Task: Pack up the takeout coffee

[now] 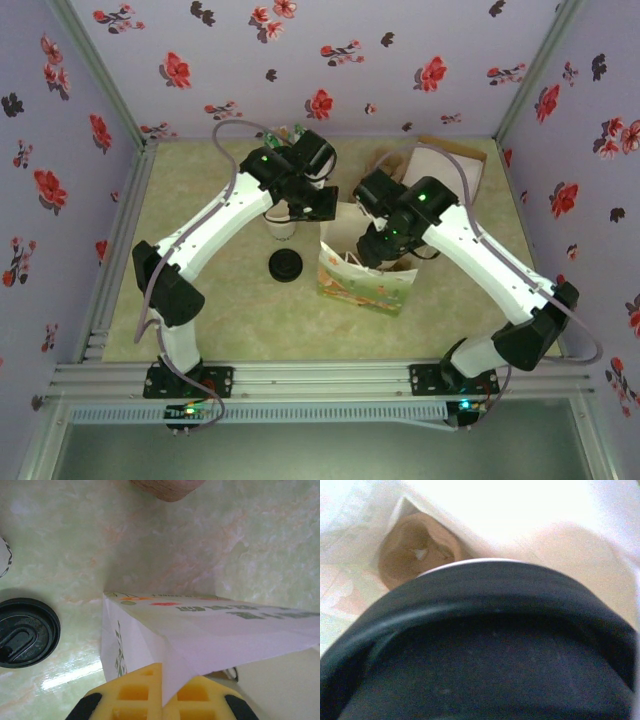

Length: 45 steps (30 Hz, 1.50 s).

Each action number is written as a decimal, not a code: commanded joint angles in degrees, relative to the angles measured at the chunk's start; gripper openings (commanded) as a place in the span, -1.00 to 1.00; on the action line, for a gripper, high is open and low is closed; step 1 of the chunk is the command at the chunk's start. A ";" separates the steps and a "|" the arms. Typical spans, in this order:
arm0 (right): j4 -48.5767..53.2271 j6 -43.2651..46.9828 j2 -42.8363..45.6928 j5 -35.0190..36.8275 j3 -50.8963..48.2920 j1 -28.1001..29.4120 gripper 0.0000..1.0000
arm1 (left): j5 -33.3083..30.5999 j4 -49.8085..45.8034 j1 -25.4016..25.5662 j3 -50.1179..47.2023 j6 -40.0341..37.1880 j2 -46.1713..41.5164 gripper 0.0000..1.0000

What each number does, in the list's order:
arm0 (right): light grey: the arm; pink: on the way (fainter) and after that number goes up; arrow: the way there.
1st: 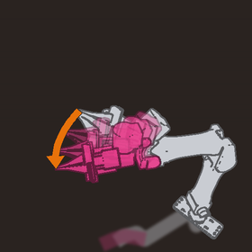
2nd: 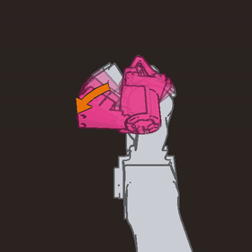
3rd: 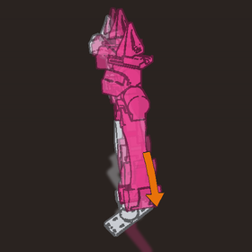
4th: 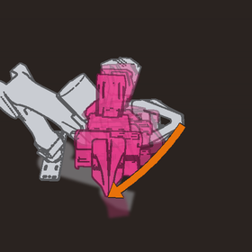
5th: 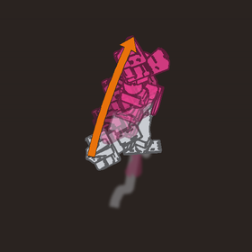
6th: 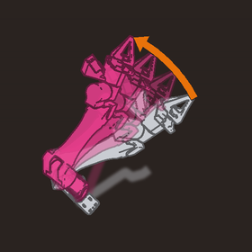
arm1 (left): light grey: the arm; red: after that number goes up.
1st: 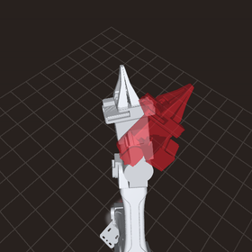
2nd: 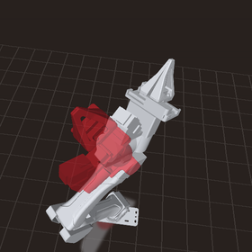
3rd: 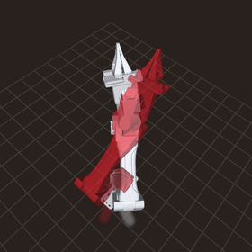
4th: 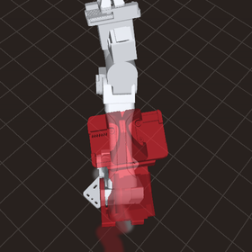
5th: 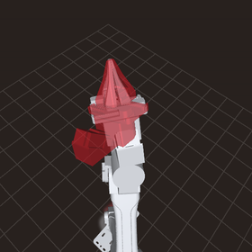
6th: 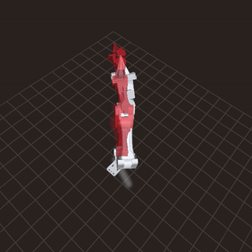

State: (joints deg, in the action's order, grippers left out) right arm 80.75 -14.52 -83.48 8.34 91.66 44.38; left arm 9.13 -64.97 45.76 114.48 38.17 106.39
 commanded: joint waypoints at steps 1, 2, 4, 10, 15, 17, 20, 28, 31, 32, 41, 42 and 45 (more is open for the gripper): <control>-0.07 0.21 -0.98 -0.65 -1.05 0.71 0.46 | 0.76 -1.67 0.04 -0.48 -1.08 -0.51 -1.00; -0.07 0.24 -1.50 -0.32 -1.33 0.75 0.46 | 0.74 -1.66 0.03 -0.57 -1.04 -0.60 -1.00; -0.74 0.29 -2.78 -0.60 -2.04 0.82 0.45 | 0.89 -1.48 0.04 -0.72 -1.33 -0.72 -1.00; -3.43 2.58 -1.18 1.08 -1.02 1.71 0.44 | 1.31 -1.37 -0.10 -1.01 -2.53 -0.76 -1.00; -5.33 4.97 3.42 1.43 -1.74 3.71 0.44 | 1.57 -2.02 -0.79 -0.76 -2.94 -0.39 -1.00; -5.49 5.34 4.88 2.40 -2.24 5.16 0.45 | 2.06 -2.42 -1.18 -0.32 -3.16 -0.27 -1.00; -6.79 5.76 7.26 3.63 -3.91 7.61 0.45 | 2.21 -3.58 -1.70 0.86 -3.57 0.32 -1.00; -9.65 5.76 10.71 6.44 -6.12 11.13 0.45 | 3.15 -4.40 -1.94 1.79 -3.93 1.01 -1.00; -8.55 4.93 9.16 11.29 -6.01 10.93 0.47 | 4.06 -4.32 -1.98 1.37 -4.40 0.87 -1.00; -8.04 4.60 8.49 13.59 -5.79 10.78 0.47 | 4.57 -4.23 -1.99 1.23 -4.59 0.75 -1.00; -8.68 0.84 5.83 12.38 -5.41 3.54 0.45 | 5.53 -3.97 -1.75 0.39 -5.30 -0.22 -1.00; -9.08 0.65 6.15 12.46 -5.40 2.92 0.44 | 5.51 -3.99 -1.81 0.35 -5.47 -0.31 -1.00; -10.92 -0.28 8.06 13.34 -5.39 1.86 0.43 | 5.58 -4.01 -1.81 0.22 -5.73 -0.42 -1.00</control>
State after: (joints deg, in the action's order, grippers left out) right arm 71.55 -12.58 -77.45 18.65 85.52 47.00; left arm 13.61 -67.51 44.34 114.91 34.02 106.41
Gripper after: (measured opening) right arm 0.809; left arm 0.039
